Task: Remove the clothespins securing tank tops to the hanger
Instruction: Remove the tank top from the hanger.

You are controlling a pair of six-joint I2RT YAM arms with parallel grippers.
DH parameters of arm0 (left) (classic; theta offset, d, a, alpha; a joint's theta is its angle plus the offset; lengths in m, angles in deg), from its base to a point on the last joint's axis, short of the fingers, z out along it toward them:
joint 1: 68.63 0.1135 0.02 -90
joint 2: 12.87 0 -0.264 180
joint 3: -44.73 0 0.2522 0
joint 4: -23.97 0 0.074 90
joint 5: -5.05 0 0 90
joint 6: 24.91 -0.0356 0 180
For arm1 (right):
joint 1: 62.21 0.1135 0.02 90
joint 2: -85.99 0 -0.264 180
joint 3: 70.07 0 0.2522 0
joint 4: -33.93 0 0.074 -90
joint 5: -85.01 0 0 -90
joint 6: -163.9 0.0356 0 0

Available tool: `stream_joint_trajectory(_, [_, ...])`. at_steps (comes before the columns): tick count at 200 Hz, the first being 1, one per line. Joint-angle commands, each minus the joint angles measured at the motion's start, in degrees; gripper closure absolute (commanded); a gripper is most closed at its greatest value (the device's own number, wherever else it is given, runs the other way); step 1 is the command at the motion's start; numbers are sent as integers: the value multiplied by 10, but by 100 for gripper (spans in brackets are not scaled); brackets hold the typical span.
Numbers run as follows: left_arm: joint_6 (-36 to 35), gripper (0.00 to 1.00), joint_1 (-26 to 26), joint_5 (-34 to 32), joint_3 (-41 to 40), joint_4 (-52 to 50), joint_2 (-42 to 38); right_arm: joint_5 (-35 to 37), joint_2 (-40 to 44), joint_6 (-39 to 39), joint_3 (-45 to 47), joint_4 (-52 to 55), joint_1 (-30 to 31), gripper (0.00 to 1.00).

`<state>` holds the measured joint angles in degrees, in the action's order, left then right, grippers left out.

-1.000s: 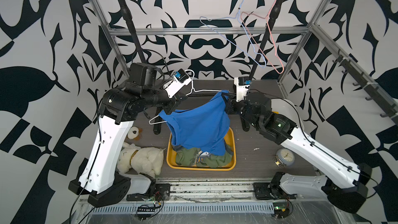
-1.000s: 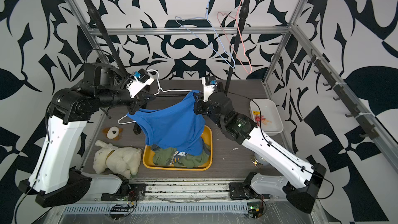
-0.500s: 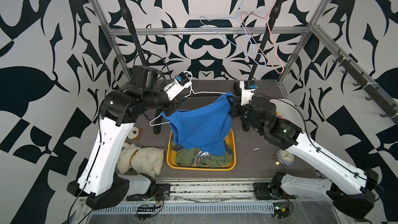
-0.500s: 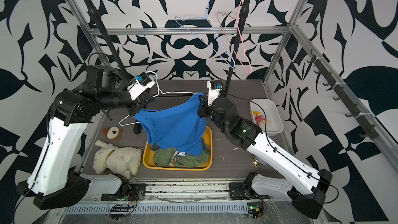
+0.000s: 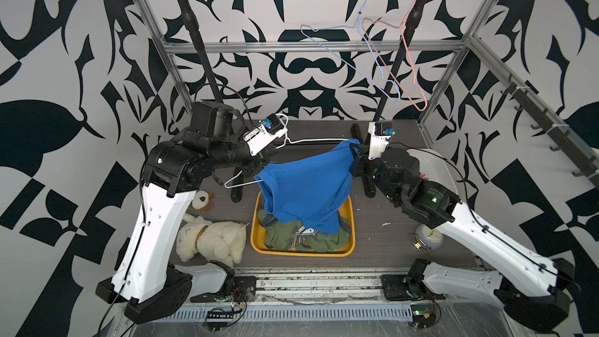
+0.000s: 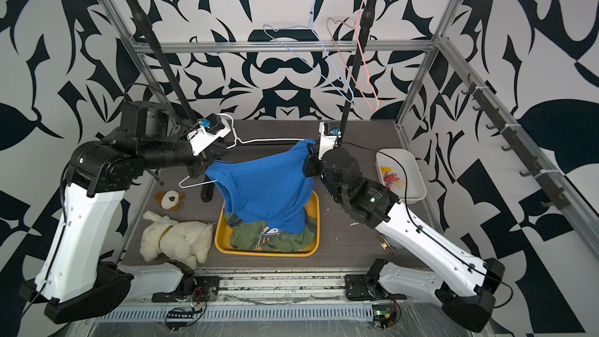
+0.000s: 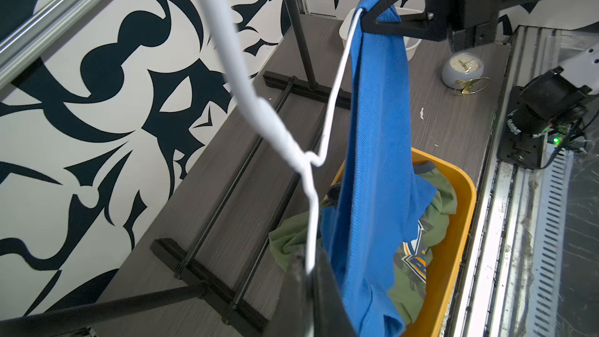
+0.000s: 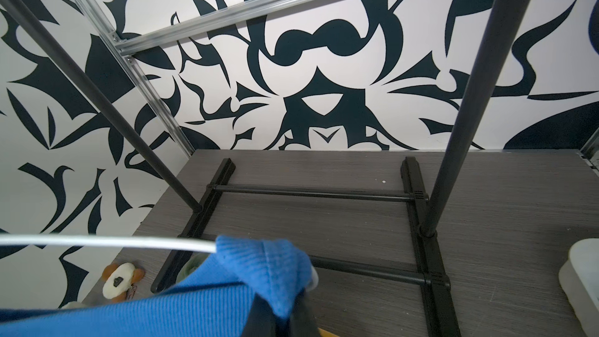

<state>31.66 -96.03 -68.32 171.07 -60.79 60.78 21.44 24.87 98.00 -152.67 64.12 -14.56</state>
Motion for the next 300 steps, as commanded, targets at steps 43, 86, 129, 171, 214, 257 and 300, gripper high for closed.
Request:
stream_joint_trajectory(43, [-40,100,2,-15,-13,-79,-31,117,38,18,-37,15,-8,100])
stream_joint_trajectory(86, [-34,100,2,-7,8,-78,-32,123,42,21,-40,25,-9,100])
stream_joint_trajectory(129, [-4,100,2,6,46,-55,-27,102,7,34,-44,38,-9,100])
stream_joint_trajectory(171, [24,100,2,12,81,-34,-20,85,0,54,-27,37,-10,100])
stream_joint_trajectory(214, [56,100,2,15,88,-5,-11,65,3,81,-1,35,-12,100])
stream_joint_trajectory(257, [92,100,2,19,97,22,10,19,-9,115,34,16,-14,100])
stream_joint_trajectory(300, [125,100,2,19,103,53,26,-98,-50,134,49,-12,-17,100])
